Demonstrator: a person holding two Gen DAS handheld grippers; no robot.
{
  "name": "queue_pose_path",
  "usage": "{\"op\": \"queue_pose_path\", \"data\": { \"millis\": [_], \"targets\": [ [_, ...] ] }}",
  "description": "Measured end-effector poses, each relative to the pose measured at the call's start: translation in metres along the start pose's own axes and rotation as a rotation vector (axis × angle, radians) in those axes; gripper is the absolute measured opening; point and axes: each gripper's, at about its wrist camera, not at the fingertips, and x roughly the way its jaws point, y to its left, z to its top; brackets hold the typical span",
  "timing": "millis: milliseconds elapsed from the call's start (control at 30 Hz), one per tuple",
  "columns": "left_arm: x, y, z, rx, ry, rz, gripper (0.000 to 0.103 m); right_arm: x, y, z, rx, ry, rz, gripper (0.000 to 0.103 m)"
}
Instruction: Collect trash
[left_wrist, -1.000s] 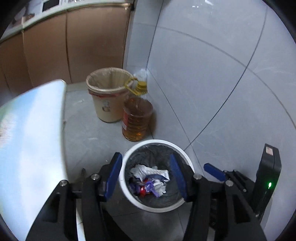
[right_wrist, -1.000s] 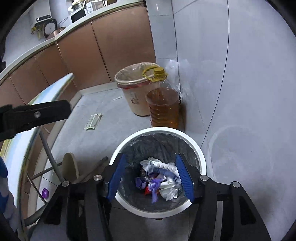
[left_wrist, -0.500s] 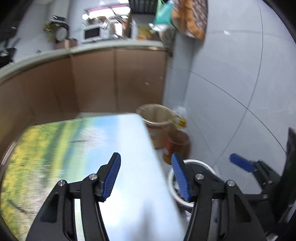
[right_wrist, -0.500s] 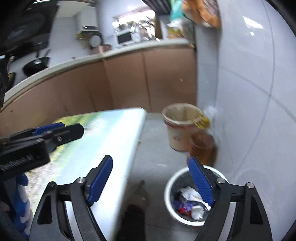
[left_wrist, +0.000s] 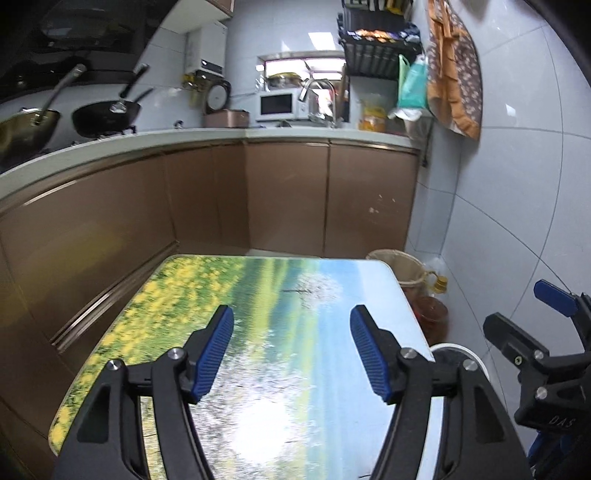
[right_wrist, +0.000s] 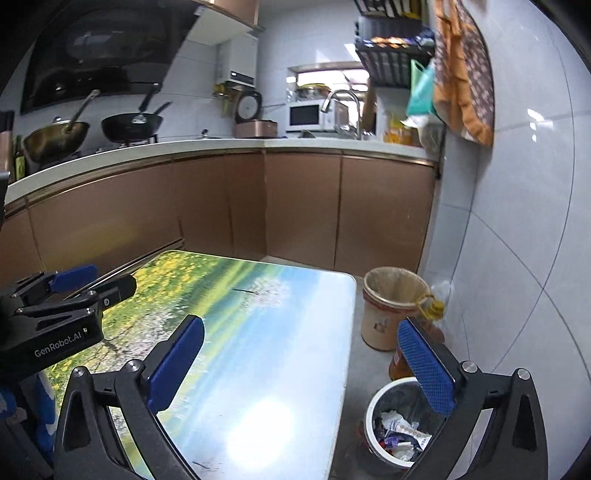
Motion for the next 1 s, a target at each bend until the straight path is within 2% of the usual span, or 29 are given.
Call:
{"op": "queue_pose_path", "data": {
  "millis": [400,667,1000],
  "targets": [
    [-0.048,0.015,0.003,-0.019,-0.121,0.131,0.07,-0.029,0.021,0.007,-0.042,-0.065,0.003,0.103],
    [-0.064,0.009,0.001,0.002,-0.174,0.16,0.074,-0.043,0.026,0.009,-0.059,-0.104,-0.027,0.103],
    [-0.07,0.005,-0.003,-0.008,-0.176,0.156,0.077,-0.053,0.02,0.006,-0.044,-0.125,-0.05,0.103]
  ]
}}
